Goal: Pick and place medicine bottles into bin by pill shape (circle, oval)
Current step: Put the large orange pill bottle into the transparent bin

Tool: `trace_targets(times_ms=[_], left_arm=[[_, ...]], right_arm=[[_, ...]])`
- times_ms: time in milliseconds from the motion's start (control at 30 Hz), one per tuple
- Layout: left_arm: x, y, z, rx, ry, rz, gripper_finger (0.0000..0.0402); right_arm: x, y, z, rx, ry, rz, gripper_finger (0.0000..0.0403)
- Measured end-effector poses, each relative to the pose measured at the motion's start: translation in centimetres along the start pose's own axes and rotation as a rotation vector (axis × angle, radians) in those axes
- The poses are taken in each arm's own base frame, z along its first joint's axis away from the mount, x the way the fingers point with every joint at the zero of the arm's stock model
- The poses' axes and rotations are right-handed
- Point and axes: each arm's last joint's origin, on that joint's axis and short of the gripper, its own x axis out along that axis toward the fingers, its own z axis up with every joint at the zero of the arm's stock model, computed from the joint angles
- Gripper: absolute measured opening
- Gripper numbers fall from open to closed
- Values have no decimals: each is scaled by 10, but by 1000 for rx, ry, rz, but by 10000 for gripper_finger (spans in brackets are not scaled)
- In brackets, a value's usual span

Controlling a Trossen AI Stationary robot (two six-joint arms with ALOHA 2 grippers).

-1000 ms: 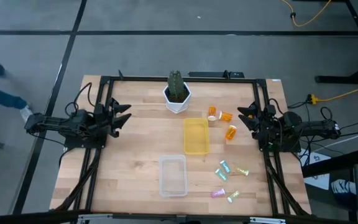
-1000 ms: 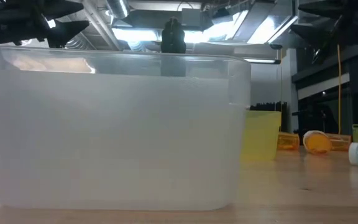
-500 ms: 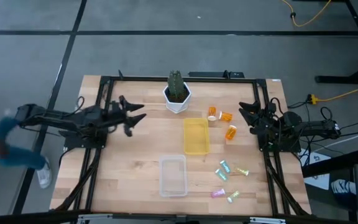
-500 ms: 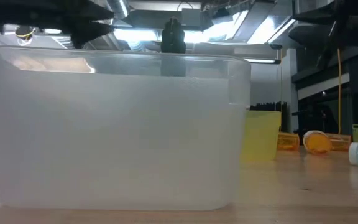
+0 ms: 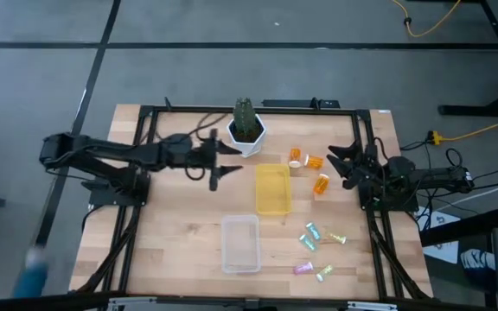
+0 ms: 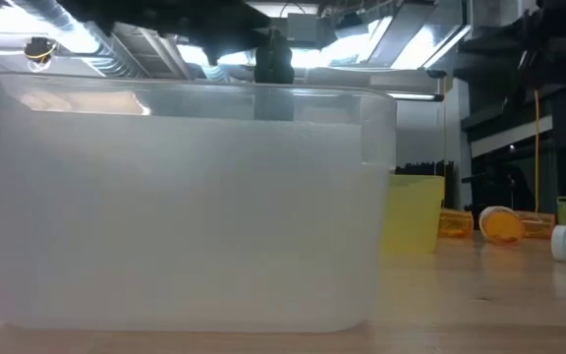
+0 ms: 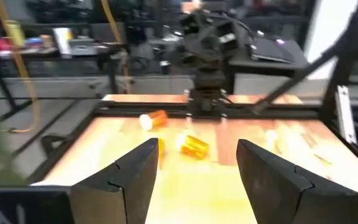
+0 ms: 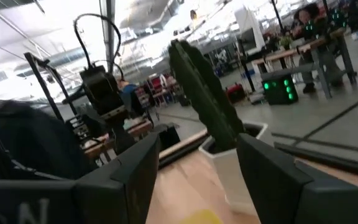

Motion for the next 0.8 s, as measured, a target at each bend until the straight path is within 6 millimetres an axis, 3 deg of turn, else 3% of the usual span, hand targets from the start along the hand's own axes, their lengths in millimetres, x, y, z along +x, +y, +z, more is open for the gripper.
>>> trace_targets(times_ms=[300,800], left_arm=[[41,3,-2,17,77,-7,212],[50,13,6,58,54,21,212]], right_arm=[[0,-4,-10,12,91,-36,218],[-3,-9,-21,-3,204,-85,218]])
